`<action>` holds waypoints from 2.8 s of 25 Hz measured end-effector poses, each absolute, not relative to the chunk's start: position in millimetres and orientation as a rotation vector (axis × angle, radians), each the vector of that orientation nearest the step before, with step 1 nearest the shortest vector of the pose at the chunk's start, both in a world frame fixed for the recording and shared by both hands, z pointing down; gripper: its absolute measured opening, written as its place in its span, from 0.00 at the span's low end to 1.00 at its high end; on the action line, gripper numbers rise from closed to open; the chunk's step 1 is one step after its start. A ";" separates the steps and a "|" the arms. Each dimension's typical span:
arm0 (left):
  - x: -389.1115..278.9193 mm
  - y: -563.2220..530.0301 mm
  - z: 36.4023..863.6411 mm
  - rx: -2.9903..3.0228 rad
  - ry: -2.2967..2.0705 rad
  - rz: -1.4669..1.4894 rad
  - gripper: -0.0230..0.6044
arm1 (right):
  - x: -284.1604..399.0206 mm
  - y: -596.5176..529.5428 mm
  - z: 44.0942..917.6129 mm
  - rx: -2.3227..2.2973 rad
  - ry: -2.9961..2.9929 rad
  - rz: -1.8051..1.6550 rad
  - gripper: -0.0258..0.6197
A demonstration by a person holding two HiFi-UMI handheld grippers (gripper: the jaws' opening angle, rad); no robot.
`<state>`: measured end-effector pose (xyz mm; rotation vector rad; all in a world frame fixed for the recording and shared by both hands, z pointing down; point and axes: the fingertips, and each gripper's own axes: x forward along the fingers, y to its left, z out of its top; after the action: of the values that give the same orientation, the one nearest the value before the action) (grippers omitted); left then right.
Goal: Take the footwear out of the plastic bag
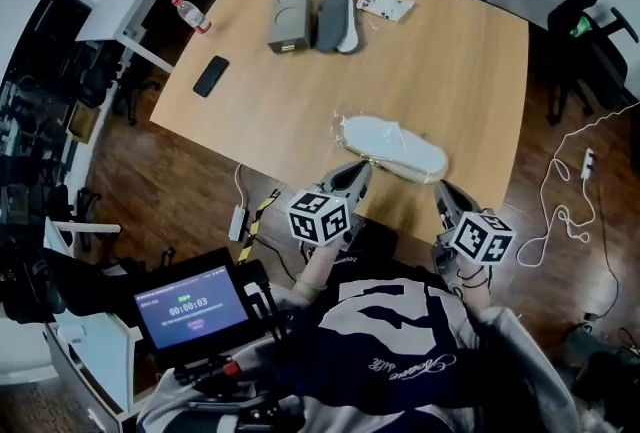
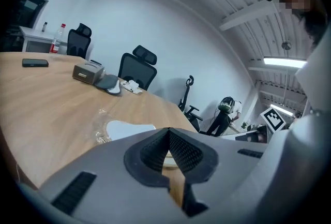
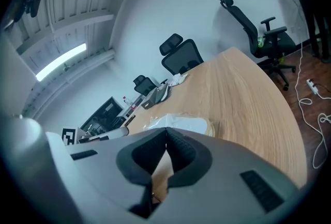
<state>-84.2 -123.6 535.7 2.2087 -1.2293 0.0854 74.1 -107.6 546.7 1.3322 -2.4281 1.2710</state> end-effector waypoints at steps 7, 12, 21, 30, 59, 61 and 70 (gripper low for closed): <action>-109.6 -174.3 563.7 2.224 -1.103 0.204 0.04 | 71.8 -138.5 556.0 1.556 -2.306 1.323 0.02; -110.1 -201.2 592.6 2.233 -1.045 0.326 0.04 | 82.2 -148.7 574.1 1.634 -2.216 1.347 0.02; -109.8 -207.2 632.8 2.132 -1.012 0.512 0.04 | 115.2 -127.9 603.8 1.606 -2.070 1.463 0.02; -111.5 -202.0 644.4 2.053 -1.033 0.493 0.04 | 111.0 -138.0 626.1 1.235 -2.155 1.518 0.26; -114.7 -211.8 653.3 1.925 -0.952 0.403 0.04 | 87.3 -163.5 614.9 0.490 -2.403 2.160 0.20; -115.9 -212.1 654.0 1.922 -0.954 0.404 0.04 | 75.6 -158.7 620.5 0.474 -2.413 2.041 0.20; -117.7 -213.4 652.7 1.912 -0.973 0.352 0.04 | 65.3 -169.0 630.7 0.680 -2.314 1.960 0.16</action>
<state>-117.7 -213.4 652.7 1.9115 -0.9731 0.3525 65.3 -169.0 630.7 0.6804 -2.3144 1.9602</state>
